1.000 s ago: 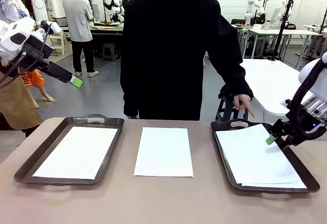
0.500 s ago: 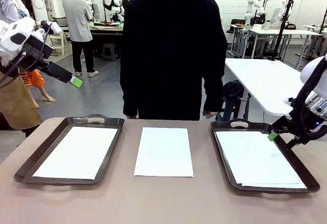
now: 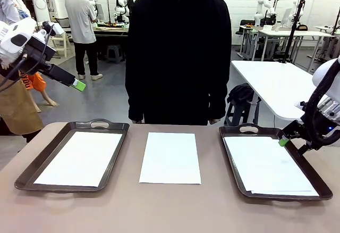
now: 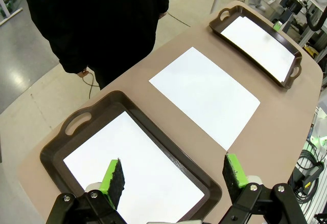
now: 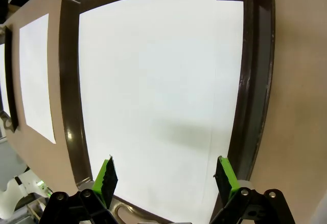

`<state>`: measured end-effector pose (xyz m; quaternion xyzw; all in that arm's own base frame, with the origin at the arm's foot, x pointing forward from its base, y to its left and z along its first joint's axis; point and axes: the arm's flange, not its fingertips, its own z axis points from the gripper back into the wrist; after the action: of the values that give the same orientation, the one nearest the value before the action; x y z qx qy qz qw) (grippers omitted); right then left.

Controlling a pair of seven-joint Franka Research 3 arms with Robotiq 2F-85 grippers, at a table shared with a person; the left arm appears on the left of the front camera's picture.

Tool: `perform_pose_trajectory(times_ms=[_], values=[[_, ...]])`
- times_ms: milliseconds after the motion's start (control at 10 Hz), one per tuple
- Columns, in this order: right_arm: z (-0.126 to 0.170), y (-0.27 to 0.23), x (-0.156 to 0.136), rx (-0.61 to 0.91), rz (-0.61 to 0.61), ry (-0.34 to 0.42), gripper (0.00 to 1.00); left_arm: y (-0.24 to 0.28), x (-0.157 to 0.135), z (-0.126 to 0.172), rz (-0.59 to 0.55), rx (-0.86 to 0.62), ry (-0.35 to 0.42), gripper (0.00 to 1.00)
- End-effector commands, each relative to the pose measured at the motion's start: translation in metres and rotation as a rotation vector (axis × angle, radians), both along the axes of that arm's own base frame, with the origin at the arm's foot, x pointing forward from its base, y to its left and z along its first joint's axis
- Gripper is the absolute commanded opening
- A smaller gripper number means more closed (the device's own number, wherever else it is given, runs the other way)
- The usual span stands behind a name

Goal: Sort the A4 documents.
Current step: Place the A4 Paper in the designated Handle tray, then receive the A4 Paper.

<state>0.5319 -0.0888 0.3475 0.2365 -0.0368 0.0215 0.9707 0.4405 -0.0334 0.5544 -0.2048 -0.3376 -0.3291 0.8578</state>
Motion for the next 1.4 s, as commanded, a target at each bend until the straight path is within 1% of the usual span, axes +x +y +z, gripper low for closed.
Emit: perform_pose_trajectory(times_ms=[0, 1000, 1100, 1200, 1300], values=[[-0.001, 0.0, 0.001, -0.001, 0.012, -0.005, 1.0, 0.0, -0.001, 0.0, -0.003, 0.009, -0.003, 1.0], [0.0, 0.0, 0.0, 0.0, 0.0, 0.0, 1.0, 0.0, -0.001, 0.0, -0.003, 0.009, -0.003, 1.0], [0.041, 0.023, -0.017, -0.074, 0.169, -0.177, 1.0, 0.0, -0.001, 0.0, -0.003, 0.009, -0.003, 1.0], [0.068, 0.043, -0.03, -0.084, 0.281, -0.291, 1.0, 0.0, -0.001, 0.0, -0.003, 0.009, -0.003, 1.0], [0.085, 0.057, -0.039, -0.058, 0.361, -0.362, 1.0, 0.0, -0.001, 0.0, -0.003, 0.009, -0.003, 1.0]])
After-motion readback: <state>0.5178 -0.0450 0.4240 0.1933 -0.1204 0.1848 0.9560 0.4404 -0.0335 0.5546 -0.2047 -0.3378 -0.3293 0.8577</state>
